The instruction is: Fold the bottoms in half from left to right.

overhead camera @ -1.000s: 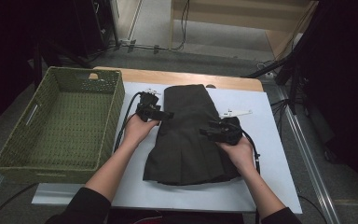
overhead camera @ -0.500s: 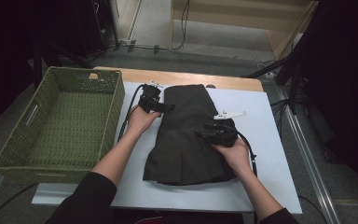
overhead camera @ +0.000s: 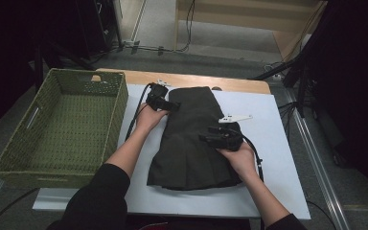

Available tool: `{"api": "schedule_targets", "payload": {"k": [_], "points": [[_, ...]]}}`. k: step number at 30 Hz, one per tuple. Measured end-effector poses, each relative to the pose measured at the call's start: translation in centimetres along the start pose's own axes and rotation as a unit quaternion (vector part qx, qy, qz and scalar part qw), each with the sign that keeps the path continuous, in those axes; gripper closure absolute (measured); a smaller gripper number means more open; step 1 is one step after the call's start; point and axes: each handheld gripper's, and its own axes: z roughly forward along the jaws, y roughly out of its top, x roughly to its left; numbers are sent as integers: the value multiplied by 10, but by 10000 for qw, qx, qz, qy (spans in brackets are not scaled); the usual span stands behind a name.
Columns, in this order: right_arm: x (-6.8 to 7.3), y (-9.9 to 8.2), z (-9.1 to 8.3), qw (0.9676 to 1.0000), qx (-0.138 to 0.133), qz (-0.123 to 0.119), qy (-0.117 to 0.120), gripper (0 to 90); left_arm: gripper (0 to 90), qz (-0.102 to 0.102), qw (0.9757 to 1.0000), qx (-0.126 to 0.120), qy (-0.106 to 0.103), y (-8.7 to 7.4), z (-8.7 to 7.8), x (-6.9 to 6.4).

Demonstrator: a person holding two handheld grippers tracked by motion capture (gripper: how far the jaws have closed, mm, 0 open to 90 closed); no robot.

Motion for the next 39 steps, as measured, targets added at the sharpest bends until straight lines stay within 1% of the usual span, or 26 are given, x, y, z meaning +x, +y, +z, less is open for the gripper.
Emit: {"api": "schedule_targets", "payload": {"k": [3, 6, 7, 12, 15, 18, 20, 22, 23, 25, 26, 27, 28, 29, 32, 33, 34, 36, 37, 39], "points": [[0, 0, 0, 10000, -4, 1, 2, 404, 212, -56, 10000, 13, -7, -2, 5, 2], [1, -1, 1, 10000, 23, -13, -17, 404, 211, -13, 10000, 66, 29, -6, 11, 3], [1, -1, 1, 10000, 23, -13, -17, 404, 211, -27, 10000, 71, 30, -6, 12, 3], [4, -3, 2, 10000, 45, -32, -28, 403, 214, -57, 10000, 46, -24, -10, 19, 5], [4, -4, 2, 10000, 40, -14, -26, 404, 236, 13, 10000, -6, 22, -10, 21, 4], [5, -4, 2, 10000, 24, -15, -42, 404, 321, -4, 10000, -12, 57, -10, 21, 1], [5, -4, 2, 10000, 14, 4, -45, 405, 396, 18, 9999, -6, 119, -10, 22, -4], [5, -3, 2, 10000, -14, -5, -46, 406, 472, 36, 9998, 50, 173, -9, 21, -7], [5, -2, 2, 10000, -19, 1, -45, 406, 506, 32, 9998, 76, 162, -9, 21, -7], [6, -1, 2, 10000, -26, 15, -23, 407, 583, -17, 9999, 123, 81, -8, 20, -8], [7, 0, 3, 10000, -37, 16, 1, 408, 686, -52, 9999, 134, 16, -8, 19, -8], [7, 0, 3, 10000, -37, 16, 1, 408, 686, -112, 9998, 142, -88, -8, 19, -8], [8, 0, 4, 10000, -27, -3, 21, 410, 754, -170, 9996, 151, -184, -9, 20, -9], [10, 2, 6, 10000, -11, -43, 33, 411, 795, -119, 9997, 175, -151, -8, 19, -10], [12, 4, 7, 10000, -20, -52, 59, 421, 808, -101, 9996, 217, -147, -7, 18, -11], [14, 7, 8, 9999, -36, -60, 95, 436, 815, -179, 9991, 350, -164, -3, 17, -11], [15, 8, 8, 9999, -34, -48, 130, 447, 815, -204, 9989, 381, -169, 0, 15, -10], [16, 11, 9, 9998, -48, -50, 166, 456, 818, -315, 9987, 334, -222, 7, 9, -9], [16, 12, 10, 9998, -36, -50, 197, 465, 819, -309, 9986, 348, -263, 10, 6, -8], [17, 13, 11, 9998, -30, -52, 208, 468, 820, -283, 9987, 335, -252, 13, 2, -9]]}}
